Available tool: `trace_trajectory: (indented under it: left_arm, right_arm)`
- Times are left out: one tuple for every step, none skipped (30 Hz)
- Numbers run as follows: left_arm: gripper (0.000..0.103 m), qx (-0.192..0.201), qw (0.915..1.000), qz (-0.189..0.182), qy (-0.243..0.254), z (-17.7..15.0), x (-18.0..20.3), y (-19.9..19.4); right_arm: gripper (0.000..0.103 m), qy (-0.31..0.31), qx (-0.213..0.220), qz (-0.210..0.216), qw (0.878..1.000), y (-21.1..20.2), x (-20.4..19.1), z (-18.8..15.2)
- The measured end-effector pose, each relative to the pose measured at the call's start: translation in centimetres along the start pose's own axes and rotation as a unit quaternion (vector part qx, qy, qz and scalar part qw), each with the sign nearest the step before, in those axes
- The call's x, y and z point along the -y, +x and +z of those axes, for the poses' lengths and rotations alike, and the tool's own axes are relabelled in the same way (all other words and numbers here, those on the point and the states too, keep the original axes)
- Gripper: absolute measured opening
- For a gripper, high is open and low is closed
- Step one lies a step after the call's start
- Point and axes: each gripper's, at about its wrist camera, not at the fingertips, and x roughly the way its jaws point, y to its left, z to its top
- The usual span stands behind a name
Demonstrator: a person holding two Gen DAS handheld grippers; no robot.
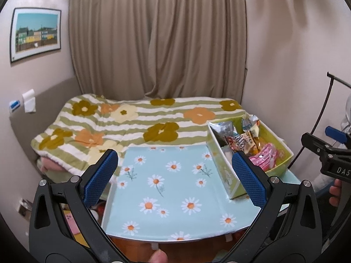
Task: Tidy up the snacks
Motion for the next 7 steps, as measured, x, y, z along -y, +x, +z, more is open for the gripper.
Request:
trace_trajectory:
  left_arm:
    - [0.103, 0.0, 0.9999, 0.011, 0.004, -0.03, 0.05, 0.05]
    - [0.103, 0.001, 0.9999, 0.015, 0.008, -0.08, 0.11, 0.1]
    - [0.103, 0.003, 0.9999, 0.014, 0.01, -0.16, 0.11, 0.11]
    - [0.103, 0.005, 0.9999, 0.008, 0.009, -0.25, -0.01, 0.12]
    - [0.103, 0.006, 1.0, 0.005, 0.006, -0.32, -0.15, 0.13]
    - [0.103, 0.007, 1.0, 0.002, 0.002, -0.42, -0.37, 0.17]
    - [0.103, 0.006, 1.0, 0.001, 0.0, -0.5, -0.63, 0.27]
  right_arm:
    - [0.103, -0.001, 0.0, 0.0, 1.0, 0.09, -0.15, -0.01]
    - [0.103, -0.002, -0.001, 0.0, 1.0, 0.12, -0.26, 0.02]
    - [0.103, -0.003, -0.001, 0.001, 1.0, 0.17, -0.39, 0.06]
    - [0.103, -0.003, -0.001, 0.002, 1.0, 0.29, -0.5, 0.11]
    - [0.103, -0.004, -0.001, 0.003, 1.0, 0.44, -0.63, 0.12]
    - [0.103, -0.004, -0.002, 0.004, 1.0, 0.63, -0.8, 0.15]
    - [0.103, -0.005, -0.003, 0.005, 1.0, 0.8, -0.96, 0.18]
